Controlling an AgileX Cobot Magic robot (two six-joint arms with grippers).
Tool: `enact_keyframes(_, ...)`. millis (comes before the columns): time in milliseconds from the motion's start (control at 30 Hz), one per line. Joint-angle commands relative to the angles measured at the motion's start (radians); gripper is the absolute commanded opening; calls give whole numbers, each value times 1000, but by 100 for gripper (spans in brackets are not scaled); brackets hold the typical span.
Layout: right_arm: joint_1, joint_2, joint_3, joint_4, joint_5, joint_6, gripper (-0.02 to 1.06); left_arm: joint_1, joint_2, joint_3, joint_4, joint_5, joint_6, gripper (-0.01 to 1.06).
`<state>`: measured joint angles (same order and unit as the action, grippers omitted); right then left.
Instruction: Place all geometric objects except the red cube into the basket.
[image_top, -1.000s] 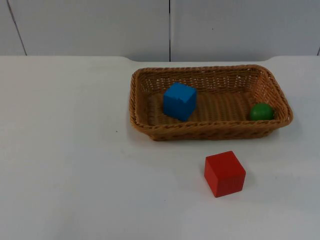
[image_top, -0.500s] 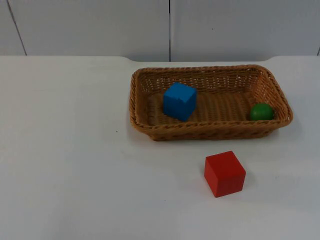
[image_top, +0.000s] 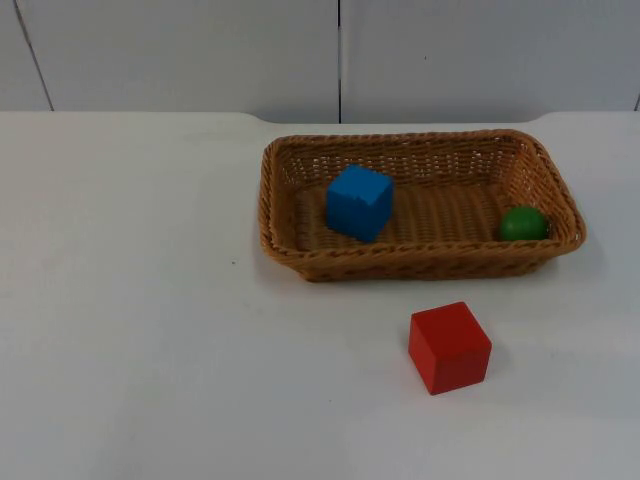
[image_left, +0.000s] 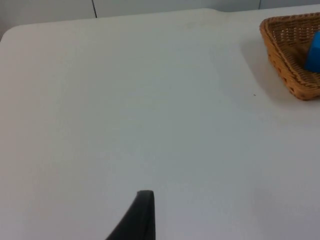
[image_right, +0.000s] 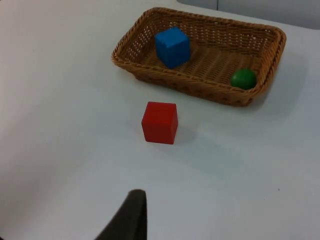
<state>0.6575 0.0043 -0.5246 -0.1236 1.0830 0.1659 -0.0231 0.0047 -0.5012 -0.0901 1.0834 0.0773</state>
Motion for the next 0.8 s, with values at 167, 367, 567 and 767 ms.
enact_keyframes(167,4,-4,7,6,0,-65,105,4,-5,7,5,-8,-4,105)
enact_keyframes(367,4,-4,8,54,-2,-137,105,4,-5,7,5,-8,-4,105)
enact_keyframes(567,4,-4,8,54,-2,-137,105,4,-5,7,5,-8,-4,105)
enact_keyframes(767,2,-4,8,54,-2,-137,105,4,-5,7,5,-8,-4,105)
